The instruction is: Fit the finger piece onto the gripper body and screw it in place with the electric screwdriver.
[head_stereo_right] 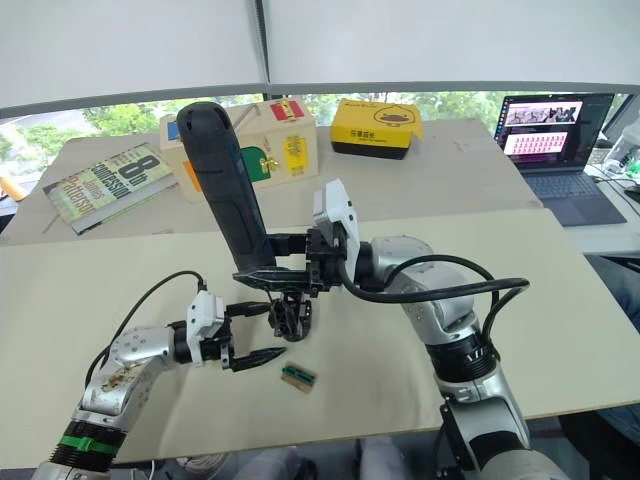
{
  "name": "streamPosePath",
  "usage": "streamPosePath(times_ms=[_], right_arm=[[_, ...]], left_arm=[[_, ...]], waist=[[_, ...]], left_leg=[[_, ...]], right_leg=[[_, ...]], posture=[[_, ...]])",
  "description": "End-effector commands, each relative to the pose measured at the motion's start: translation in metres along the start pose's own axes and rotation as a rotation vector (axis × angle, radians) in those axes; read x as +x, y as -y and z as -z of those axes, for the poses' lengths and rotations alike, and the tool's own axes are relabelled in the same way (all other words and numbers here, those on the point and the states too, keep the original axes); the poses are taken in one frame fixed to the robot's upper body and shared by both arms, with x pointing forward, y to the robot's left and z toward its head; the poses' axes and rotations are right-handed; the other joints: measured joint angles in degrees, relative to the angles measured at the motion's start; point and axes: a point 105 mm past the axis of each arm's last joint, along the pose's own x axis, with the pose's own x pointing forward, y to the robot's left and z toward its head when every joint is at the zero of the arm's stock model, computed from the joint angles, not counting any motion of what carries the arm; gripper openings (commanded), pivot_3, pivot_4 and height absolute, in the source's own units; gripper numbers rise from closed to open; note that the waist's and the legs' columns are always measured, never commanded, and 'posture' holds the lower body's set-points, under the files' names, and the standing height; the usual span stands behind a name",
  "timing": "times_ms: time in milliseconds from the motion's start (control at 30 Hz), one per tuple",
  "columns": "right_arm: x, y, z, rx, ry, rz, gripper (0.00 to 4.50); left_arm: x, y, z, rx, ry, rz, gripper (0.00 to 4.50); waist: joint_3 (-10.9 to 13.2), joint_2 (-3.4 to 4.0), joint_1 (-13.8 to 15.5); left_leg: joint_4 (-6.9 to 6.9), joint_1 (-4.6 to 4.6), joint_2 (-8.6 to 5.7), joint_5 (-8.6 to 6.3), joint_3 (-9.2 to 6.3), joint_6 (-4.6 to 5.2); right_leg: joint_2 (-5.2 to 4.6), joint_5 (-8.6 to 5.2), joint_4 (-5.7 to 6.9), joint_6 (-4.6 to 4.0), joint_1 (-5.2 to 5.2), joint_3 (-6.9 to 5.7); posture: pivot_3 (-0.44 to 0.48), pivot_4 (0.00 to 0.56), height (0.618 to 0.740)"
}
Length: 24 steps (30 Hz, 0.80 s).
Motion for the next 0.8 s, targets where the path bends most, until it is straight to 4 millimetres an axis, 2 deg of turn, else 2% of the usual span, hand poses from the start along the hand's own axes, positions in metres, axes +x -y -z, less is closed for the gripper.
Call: streamPosePath(times_ms=[33, 800], right_arm=[[0.003, -0.009, -0.017, -0.081, 0.048, -0.04, 1.9], [0.0, -0.005, -0.017, -0.079, 0.037, -0.02, 1.9]], left_arm=[[0.003, -0.004, -0.003, 0.042, 0.007, -0.011, 4.5], [0.033, -0.008, 0.01, 0.062, -0.032, 0.062, 4.5]], waist=[[0.0, 0.0, 0.0], [0.0, 0.0, 0.14]], left_leg=[[0.0, 0.0, 0.0, 0.0, 0.0, 0.0], [0.25, -0.04, -0.01, 0.0, -0.02, 0.01]], right_leg=[[0.0, 0.0, 0.01, 0.0, 0.0, 0.0], [-0.03, 0.0, 0.19, 0.0, 0.01, 0.03]], posture=[[0.0, 0.15, 0.74], [0.0, 0.15, 0.74]])
